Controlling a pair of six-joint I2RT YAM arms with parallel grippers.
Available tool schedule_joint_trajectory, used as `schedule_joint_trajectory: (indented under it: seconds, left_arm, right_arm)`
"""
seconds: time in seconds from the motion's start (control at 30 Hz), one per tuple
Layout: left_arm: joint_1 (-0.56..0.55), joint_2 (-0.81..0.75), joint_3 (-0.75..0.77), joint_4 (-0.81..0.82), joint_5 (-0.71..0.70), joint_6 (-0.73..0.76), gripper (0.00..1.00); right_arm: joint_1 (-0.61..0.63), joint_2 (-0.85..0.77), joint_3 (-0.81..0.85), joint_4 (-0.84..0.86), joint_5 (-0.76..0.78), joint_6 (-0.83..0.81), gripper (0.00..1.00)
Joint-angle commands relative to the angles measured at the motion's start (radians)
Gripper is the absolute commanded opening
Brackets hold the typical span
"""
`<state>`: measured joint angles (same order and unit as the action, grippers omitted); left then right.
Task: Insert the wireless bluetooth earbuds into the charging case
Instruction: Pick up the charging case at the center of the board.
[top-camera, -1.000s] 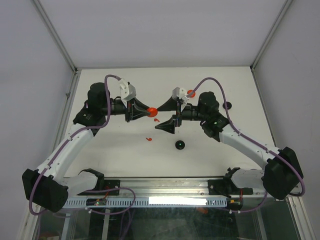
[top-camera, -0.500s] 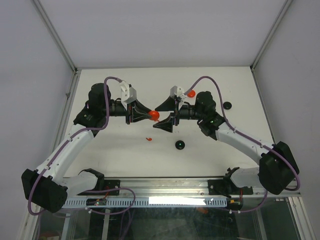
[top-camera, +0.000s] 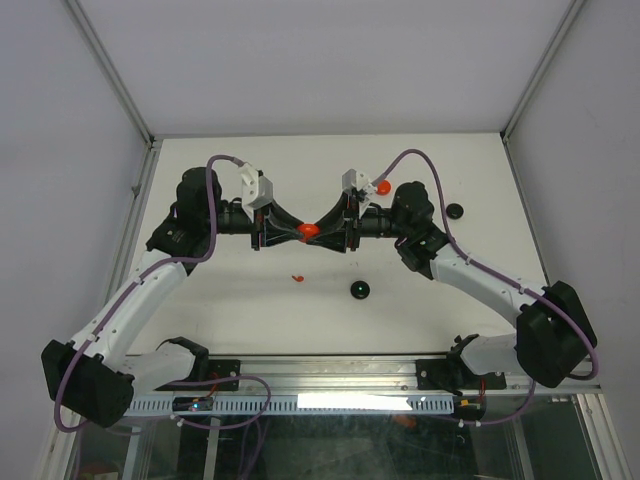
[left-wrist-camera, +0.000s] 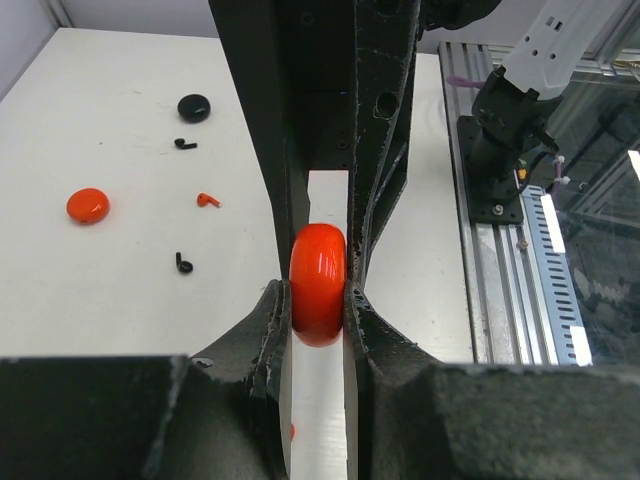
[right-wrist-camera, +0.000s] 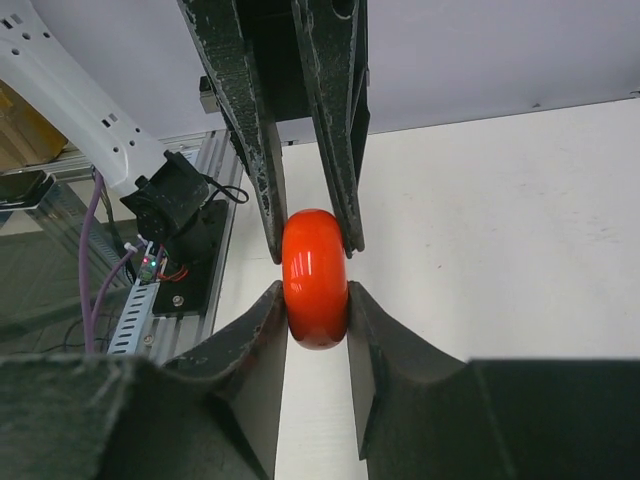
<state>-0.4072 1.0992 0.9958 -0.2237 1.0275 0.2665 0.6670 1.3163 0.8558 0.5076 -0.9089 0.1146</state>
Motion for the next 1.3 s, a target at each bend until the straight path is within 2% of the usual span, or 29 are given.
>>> schedule_joint_trajectory:
  seconds: [0.0,0.2,0.3,0.37,0.43,0.47,0.53,0.73,1.1,1.27]
  left_arm:
    - [-0.010,-0.036,0.010,0.029,0.032,0.037,0.00]
    - [-0.012,-0.034,0.010,0.058,0.039,0.008,0.00]
    - [-0.012,-0.033,0.002,0.096,0.046,-0.026,0.00]
    - [-0.013,-0.037,-0.008,0.123,0.044,-0.044,0.00]
    - [-0.013,-0.045,-0.018,0.152,0.040,-0.065,0.00]
    - [-0.014,-0.050,-0.026,0.173,0.040,-0.077,0.00]
    - [-0.013,-0.062,-0.049,0.219,0.041,-0.103,0.00]
    - [-0.014,-0.065,-0.067,0.252,0.047,-0.127,0.00]
    - [-0.013,-0.055,-0.080,0.275,0.072,-0.143,0.00]
    - [-0.013,-0.053,-0.083,0.282,0.081,-0.148,0.00]
  right_arm:
    - [0.000,-0.004,0.005,0.074,-0.044,0.044,0.29]
    - [0.000,0.003,0.002,0.074,-0.063,0.056,0.23]
    - [-0.001,0.007,0.000,0.082,-0.070,0.068,0.12]
    - [-0.001,0.006,-0.001,0.083,-0.066,0.072,0.11]
    - [-0.001,0.005,-0.006,0.083,-0.061,0.072,0.14]
    - [-0.001,0.004,-0.009,0.083,-0.061,0.073,0.21]
    - [0.000,0.003,-0.014,0.092,-0.061,0.078,0.29]
    - [0.000,0.000,-0.033,0.152,-0.065,0.110,0.38]
    - [0.000,-0.012,-0.051,0.225,-0.050,0.140,0.39]
    - [-0.002,-0.015,-0.063,0.265,-0.038,0.160,0.34]
